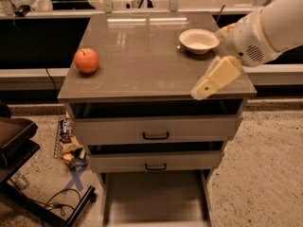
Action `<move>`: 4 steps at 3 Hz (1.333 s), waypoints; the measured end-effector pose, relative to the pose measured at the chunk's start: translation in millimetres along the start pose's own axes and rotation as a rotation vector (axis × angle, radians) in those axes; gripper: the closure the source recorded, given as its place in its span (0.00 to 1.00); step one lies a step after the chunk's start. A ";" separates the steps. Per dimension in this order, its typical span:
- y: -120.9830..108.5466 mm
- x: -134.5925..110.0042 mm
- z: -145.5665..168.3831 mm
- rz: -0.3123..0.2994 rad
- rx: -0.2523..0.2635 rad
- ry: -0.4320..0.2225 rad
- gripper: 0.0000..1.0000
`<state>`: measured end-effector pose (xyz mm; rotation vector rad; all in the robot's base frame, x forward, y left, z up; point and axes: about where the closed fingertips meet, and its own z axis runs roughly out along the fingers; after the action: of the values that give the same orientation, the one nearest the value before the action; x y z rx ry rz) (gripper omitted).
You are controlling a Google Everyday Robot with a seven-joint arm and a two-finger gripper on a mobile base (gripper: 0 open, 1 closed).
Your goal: Place apple into bottom drawer
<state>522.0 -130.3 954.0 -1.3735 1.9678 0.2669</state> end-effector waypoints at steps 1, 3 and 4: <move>-4.6 -27.7 37.8 0.002 -0.018 -0.261 0.00; -20.9 -92.4 55.7 -0.069 0.097 -0.553 0.00; -19.2 -89.9 56.1 -0.064 0.086 -0.547 0.00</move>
Offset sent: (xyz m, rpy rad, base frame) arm 0.1407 0.0558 0.0795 0.6910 -0.7167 -0.1426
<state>579.5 -41.9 976.1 -1.1532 1.4627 0.4670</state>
